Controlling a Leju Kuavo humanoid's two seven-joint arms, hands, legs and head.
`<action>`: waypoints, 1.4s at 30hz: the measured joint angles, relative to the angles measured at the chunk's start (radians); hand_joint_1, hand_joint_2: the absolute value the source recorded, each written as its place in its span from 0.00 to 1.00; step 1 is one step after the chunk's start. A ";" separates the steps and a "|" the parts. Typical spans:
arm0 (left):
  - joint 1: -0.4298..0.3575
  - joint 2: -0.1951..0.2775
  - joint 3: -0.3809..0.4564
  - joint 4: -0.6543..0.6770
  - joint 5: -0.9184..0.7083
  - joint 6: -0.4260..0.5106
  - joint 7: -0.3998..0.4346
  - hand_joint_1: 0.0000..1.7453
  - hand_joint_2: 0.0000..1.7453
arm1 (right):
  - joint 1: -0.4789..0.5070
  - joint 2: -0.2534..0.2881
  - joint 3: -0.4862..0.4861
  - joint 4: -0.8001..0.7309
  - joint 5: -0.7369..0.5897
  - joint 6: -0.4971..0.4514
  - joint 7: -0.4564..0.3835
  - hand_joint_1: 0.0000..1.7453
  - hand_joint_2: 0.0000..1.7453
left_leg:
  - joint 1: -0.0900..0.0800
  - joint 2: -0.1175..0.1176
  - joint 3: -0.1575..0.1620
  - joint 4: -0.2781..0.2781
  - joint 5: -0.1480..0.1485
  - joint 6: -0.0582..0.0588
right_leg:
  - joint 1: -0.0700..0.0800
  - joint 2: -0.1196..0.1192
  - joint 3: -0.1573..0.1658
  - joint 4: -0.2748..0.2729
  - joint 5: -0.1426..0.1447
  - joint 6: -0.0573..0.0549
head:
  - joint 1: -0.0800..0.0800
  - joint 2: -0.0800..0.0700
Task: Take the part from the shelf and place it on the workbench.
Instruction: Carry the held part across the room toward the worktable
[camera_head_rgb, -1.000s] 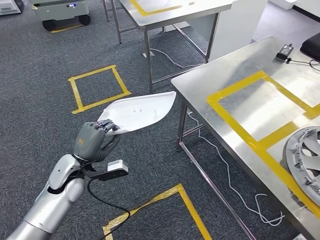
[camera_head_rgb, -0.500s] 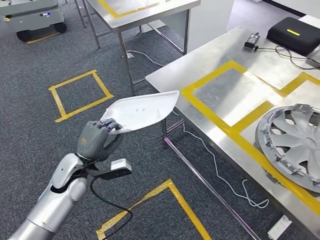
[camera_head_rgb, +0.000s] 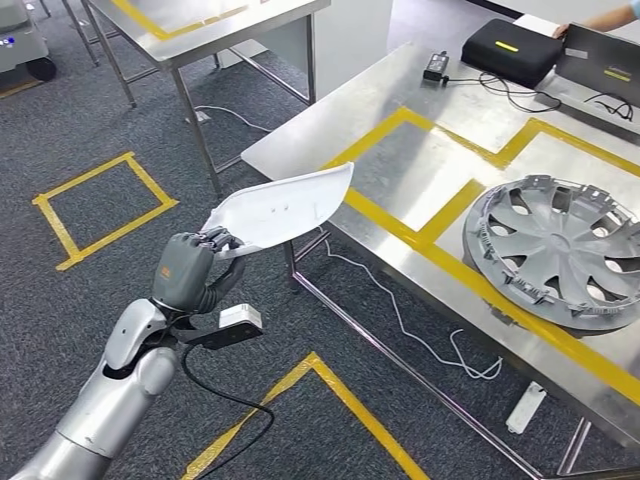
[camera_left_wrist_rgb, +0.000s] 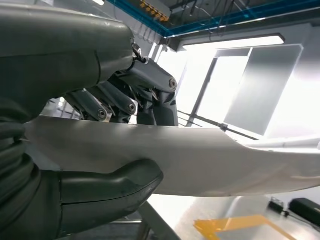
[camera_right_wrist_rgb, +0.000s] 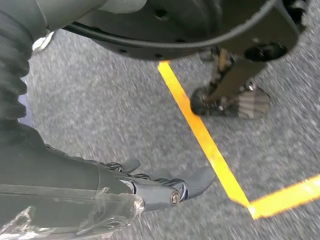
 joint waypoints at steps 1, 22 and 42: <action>-0.003 -0.003 0.000 0.002 0.004 -0.005 -0.001 1.00 1.00 | 0.001 0.000 0.000 0.000 0.001 0.000 0.000 0.00 1.00 | 0.001 0.011 0.000 -0.004 0.003 0.005 | 0.002 -0.021 -0.012 0.020 -0.013 0.004 | 0.003 0.000; -0.016 -0.018 -0.016 0.025 0.047 -0.063 0.001 1.00 1.00 | -0.006 -0.008 -0.008 0.000 0.018 0.012 0.003 0.00 1.00 | -0.002 0.055 -0.131 0.290 -0.129 -0.032 | 0.001 -0.067 0.022 -0.009 -0.003 -0.033 | 0.007 0.000; -0.060 -0.036 -0.016 0.071 0.020 -0.054 0.097 1.00 1.00 | -0.006 -0.016 -0.026 0.000 0.023 0.026 0.020 0.00 1.00 | -0.006 0.058 0.058 0.001 -0.070 0.001 | 0.005 -0.125 -0.014 0.016 0.013 0.011 | 0.023 0.000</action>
